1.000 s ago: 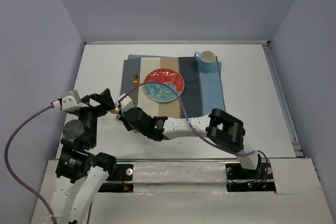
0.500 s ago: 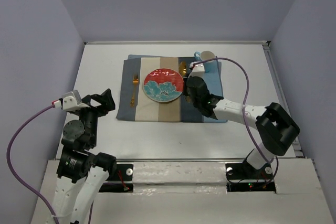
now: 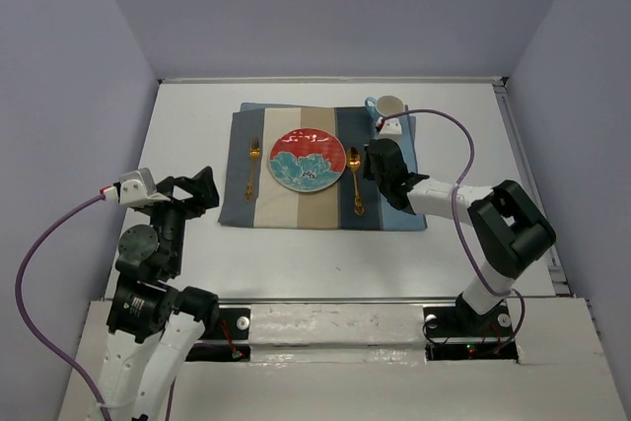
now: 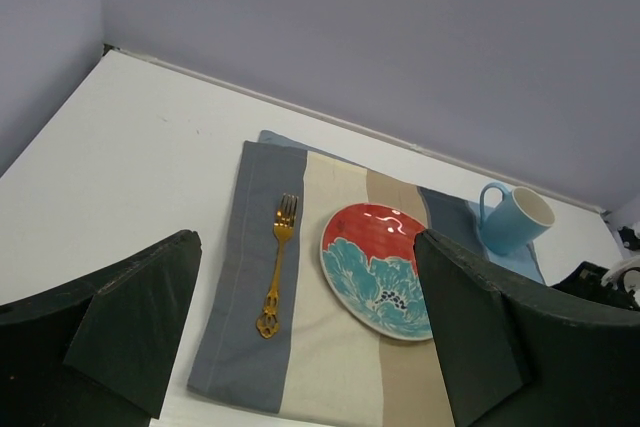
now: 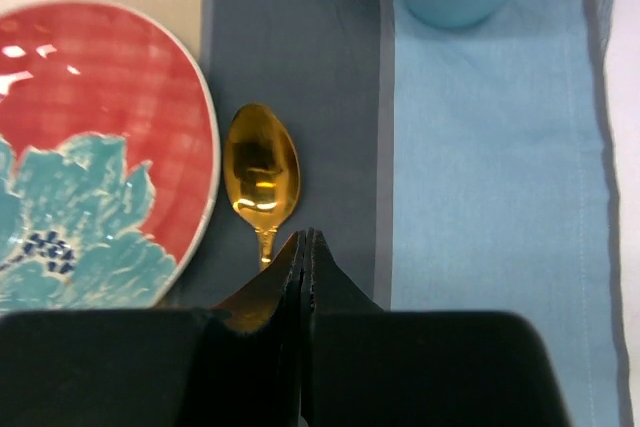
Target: Set the dinner table for one person
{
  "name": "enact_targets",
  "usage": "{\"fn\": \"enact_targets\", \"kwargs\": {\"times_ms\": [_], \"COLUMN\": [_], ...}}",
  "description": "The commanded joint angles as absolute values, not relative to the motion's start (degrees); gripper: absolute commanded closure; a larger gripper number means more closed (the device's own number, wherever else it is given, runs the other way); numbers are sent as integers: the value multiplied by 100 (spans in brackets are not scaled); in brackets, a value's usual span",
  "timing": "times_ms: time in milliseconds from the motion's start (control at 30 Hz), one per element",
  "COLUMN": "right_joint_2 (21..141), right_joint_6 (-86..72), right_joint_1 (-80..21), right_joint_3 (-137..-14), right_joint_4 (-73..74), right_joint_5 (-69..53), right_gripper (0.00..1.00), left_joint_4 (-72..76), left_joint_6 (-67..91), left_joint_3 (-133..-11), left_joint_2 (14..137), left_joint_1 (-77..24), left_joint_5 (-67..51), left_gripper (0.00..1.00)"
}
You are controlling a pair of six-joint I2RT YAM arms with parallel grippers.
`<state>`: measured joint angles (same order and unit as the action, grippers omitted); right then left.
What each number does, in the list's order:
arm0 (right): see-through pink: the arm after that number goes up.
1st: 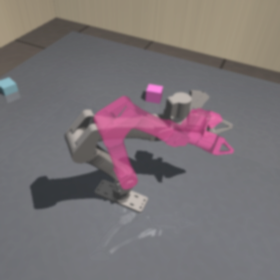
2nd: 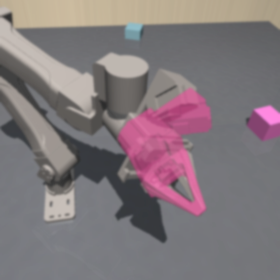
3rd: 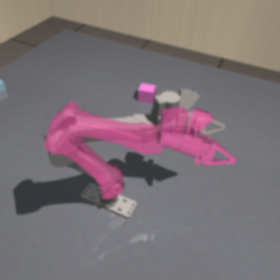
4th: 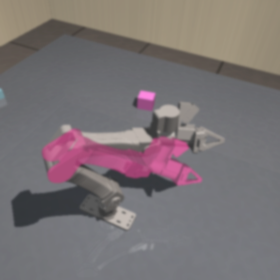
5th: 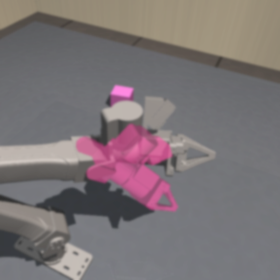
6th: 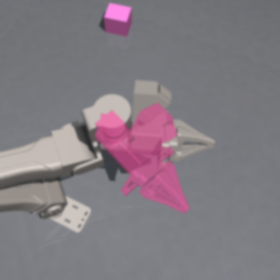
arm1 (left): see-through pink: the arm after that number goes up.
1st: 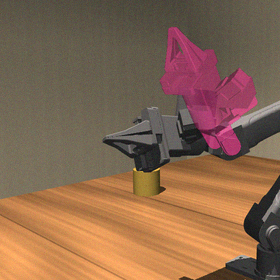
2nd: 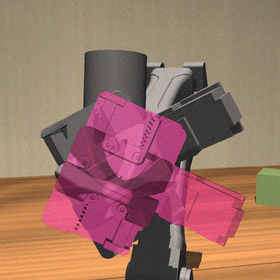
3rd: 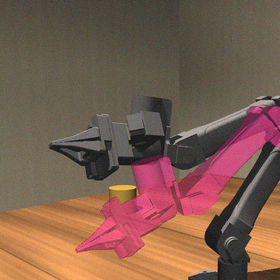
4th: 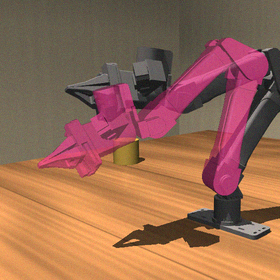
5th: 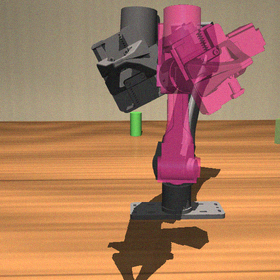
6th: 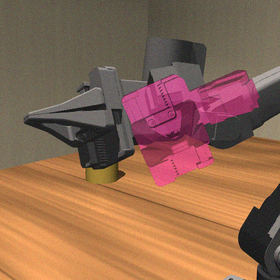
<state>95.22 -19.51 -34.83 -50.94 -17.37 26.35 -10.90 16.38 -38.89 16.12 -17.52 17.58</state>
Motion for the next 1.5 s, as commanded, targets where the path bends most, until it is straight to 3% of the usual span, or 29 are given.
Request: {"fn": "enact_targets", "kwargs": {"times_ms": [0,267,533,867,1300,1467], "right_joint_2": [9782,10116,10335,10529,10714,10749], "right_joint_6": [-1899,-1942,-2232,-2276,-2259,-2285], "right_joint_1": [-3384,-3331,-3331,-3674,-3779,-3832], "right_joint_3": [-5343,-5677,-5669,-5625,-5809,-5871], "right_joint_4": [-2109,-1820,-1292,-994,-668,-475], "right_joint_5": [2391,2268,1661,1793,2346,2654], "right_gripper": [100,99,70,71,85,77], "left_joint_4": [-765,-756,-756,-747,-747,-747], "left_joint_6": [1564,1547,1547,1556,1556,1556], "left_joint_3": [-3841,-3841,-3841,-3841,-3832,-3832], "left_joint_2": [1731,1819,1863,1863,1828,1837], "left_joint_1": [-1723,-1723,-1714,-1723,-1723,-1723], "left_joint_5": [1696,1688,1644,1582,1564,1564], "left_gripper": [1,1,1,1,1,1]}}
